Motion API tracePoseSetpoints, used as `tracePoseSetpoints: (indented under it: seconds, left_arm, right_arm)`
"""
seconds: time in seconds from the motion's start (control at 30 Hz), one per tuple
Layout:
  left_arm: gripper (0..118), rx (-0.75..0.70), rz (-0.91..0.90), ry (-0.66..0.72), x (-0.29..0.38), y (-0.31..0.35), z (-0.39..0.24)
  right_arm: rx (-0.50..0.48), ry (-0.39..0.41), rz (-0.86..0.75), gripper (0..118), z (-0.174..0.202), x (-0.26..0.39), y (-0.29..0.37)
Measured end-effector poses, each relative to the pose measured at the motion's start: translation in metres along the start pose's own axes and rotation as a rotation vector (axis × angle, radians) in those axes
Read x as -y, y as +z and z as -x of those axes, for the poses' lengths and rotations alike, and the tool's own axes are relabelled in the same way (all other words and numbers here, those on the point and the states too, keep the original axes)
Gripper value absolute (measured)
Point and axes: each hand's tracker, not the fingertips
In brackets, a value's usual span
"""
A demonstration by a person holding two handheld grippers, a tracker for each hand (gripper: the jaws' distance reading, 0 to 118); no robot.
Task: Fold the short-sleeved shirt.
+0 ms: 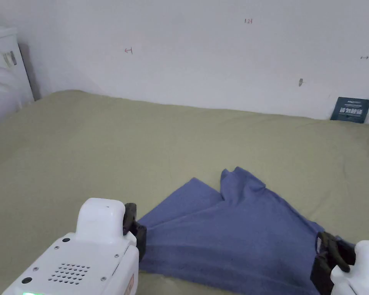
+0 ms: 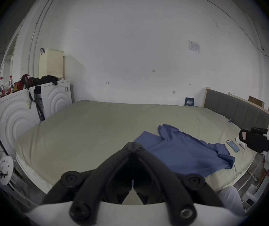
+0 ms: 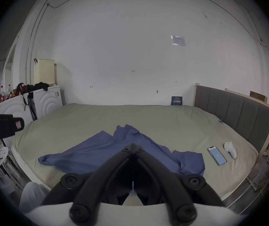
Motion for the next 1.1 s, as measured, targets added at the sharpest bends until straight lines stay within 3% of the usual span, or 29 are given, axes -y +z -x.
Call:
tracePoseSetpoints:
  seconds: [0.3, 0.47, 0.67, 0.7, 0.73, 0.77, 0.8, 0.83, 0.97, 1.1]
  left_arm:
    - [0, -0.141, 0.133, -0.059, 0.010, -0.011, 0.074]
    - [0, -0.098, 0.317, -0.036, 0.030, -0.054, 0.114]
    - [1, -0.034, 0.522, 0.103, 0.063, -0.126, 0.150]
    - [12, -0.040, 0.553, 0.081, 0.068, -0.139, 0.154]
    - [33, -0.057, 0.579, 0.061, 0.073, -0.151, 0.155]
    - [82, -0.064, 0.612, 0.063, 0.079, -0.163, 0.156]
    - [110, -0.054, 0.645, 0.072, 0.084, -0.174, 0.157]
    - [118, -0.039, 0.657, 0.076, 0.086, -0.182, 0.157]
    - [117, -0.037, 0.732, 0.032, 0.104, -0.211, 0.149]
    - [103, -0.046, 0.736, -0.006, 0.104, -0.208, 0.141]
  right_arm:
    - [-0.065, -0.010, 0.026, 2, 0.021, 0.030, -0.003]
    - [-0.069, 0.004, 0.109, 2, 0.030, 0.047, -0.016]
    - [-0.060, 0.009, 0.192, 2, 0.035, 0.059, -0.034]
    - [-0.057, 0.006, 0.198, 2, 0.034, 0.061, -0.037]
    - [-0.058, 0.002, 0.212, 2, 0.034, 0.062, -0.040]
    - [-0.059, -0.001, 0.228, 2, 0.033, 0.063, -0.042]
    - [-0.060, -0.002, 0.236, 2, 0.033, 0.064, -0.045]
    - [-0.060, -0.002, 0.246, 2, 0.033, 0.065, -0.047]
    - [-0.071, 0.009, 0.265, 2, 0.031, 0.071, -0.054]
    - [-0.070, -0.008, 0.288, 2, 0.028, 0.075, -0.060]
